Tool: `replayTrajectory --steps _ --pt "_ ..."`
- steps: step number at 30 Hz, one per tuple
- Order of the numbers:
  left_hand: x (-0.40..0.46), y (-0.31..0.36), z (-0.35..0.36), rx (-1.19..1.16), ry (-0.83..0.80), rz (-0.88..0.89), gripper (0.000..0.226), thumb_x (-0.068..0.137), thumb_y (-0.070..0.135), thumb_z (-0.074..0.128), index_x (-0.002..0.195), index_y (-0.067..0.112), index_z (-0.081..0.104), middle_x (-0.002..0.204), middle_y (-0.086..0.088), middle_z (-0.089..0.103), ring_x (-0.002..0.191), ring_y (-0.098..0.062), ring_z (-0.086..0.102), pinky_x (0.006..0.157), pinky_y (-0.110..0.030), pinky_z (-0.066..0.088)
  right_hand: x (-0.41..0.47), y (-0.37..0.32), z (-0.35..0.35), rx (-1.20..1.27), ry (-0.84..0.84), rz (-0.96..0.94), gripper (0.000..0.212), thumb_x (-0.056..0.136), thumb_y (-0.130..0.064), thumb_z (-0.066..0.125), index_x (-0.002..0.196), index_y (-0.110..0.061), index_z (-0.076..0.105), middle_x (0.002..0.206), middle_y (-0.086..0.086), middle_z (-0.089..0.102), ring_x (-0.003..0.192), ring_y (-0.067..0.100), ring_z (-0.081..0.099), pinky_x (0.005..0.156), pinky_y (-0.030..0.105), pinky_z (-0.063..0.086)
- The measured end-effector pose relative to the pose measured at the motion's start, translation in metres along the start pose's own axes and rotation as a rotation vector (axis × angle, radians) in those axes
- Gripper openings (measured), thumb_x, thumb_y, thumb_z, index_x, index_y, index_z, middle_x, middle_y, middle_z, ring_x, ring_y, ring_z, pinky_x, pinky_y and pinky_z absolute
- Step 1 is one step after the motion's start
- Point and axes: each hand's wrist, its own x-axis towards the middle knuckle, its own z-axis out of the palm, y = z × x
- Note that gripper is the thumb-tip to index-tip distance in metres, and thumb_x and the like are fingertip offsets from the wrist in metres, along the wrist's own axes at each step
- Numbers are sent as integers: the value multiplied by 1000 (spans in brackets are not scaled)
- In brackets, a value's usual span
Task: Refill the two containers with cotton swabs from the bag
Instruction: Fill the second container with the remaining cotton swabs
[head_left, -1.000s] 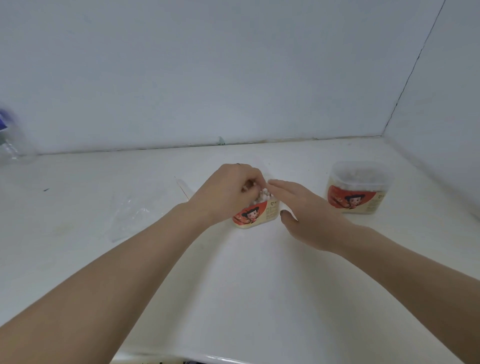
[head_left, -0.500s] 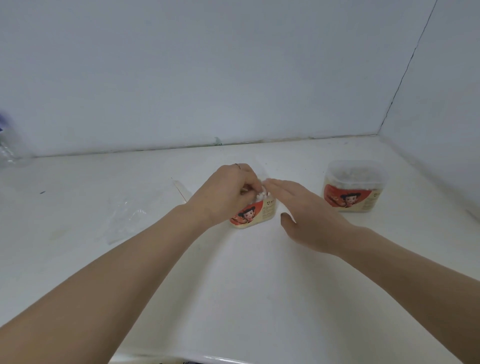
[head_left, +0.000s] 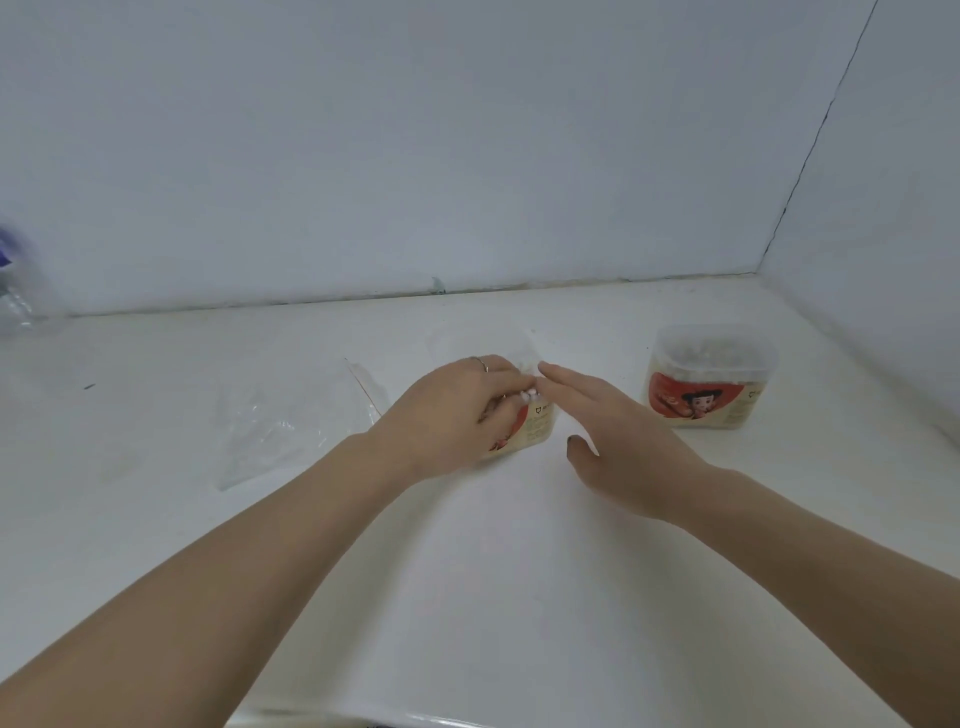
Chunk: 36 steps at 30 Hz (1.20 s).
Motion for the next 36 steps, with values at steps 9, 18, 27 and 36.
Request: replayTrajectory --steps 9,18,27,36 --pt "-5 -6 -3 30 114 11 26 103 27 50 123 25 66 126 12 58 110 -9 58 89 -34 51 0 -5 5 61 42 40 70 91 -2 50 156 -21 32 164 -13 22 148 6 26 111 12 19" --pt "-17 -1 5 312 96 172 43 97 23 42 136 9 55 135 -4 58 105 -26 62 86 -38 53 -1 -16 15 28 162 27 64 83 4 51 146 -10 44 148 -4 37 114 18 56 85 25 48" --pt "-14 1 4 274 41 179 37 98 29 44 126 17 64 127 3 62 113 -21 61 85 -32 52 2 -19 15 122 190 17 57 77 8 51 132 -7 55 133 0 47 106 23 58 87 36 51" --pt "-9 -18 -6 -364 238 -550 44 107 37 39 148 23 45 150 0 39 137 -14 40 105 -24 29 44 -23 -10 805 304 668 27 94 -16 47 116 -19 61 110 -1 66 107 18 61 94 34 50"
